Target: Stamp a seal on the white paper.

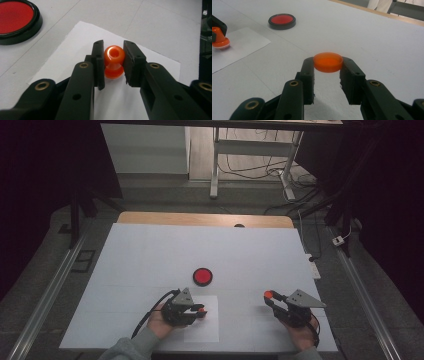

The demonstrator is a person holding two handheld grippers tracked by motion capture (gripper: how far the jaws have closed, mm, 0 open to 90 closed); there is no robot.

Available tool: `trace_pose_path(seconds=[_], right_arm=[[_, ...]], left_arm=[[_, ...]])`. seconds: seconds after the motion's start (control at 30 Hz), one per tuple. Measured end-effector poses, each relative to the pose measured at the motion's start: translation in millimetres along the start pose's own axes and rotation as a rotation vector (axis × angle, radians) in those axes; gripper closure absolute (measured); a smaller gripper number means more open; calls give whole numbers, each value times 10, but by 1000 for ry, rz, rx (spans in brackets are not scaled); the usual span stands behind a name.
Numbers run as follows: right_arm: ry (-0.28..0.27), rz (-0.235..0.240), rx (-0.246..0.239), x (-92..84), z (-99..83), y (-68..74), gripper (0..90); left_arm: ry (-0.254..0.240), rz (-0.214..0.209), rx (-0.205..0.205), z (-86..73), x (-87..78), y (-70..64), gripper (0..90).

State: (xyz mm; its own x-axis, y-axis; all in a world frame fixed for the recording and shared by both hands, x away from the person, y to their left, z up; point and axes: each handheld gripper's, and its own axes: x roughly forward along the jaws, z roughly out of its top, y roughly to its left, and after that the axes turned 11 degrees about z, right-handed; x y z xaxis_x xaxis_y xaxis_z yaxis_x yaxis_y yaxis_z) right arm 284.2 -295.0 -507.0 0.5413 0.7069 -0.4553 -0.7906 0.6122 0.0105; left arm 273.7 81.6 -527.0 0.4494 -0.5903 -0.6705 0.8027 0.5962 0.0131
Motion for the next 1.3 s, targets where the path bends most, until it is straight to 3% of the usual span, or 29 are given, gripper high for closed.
trace_pose_path(seconds=[0.5,1.1,1.3], right_arm=[[1,0,1,-1,-1,-2,645],[0,-1,2,-2,-1,-1,645],[-2,-2,3,-8,1,1,644]], left_arm=[[-4,35,10,-22,17,-12,720],[3,27,7,-40,33,-4,724],[4,46,33,-47,27,-35,725]])
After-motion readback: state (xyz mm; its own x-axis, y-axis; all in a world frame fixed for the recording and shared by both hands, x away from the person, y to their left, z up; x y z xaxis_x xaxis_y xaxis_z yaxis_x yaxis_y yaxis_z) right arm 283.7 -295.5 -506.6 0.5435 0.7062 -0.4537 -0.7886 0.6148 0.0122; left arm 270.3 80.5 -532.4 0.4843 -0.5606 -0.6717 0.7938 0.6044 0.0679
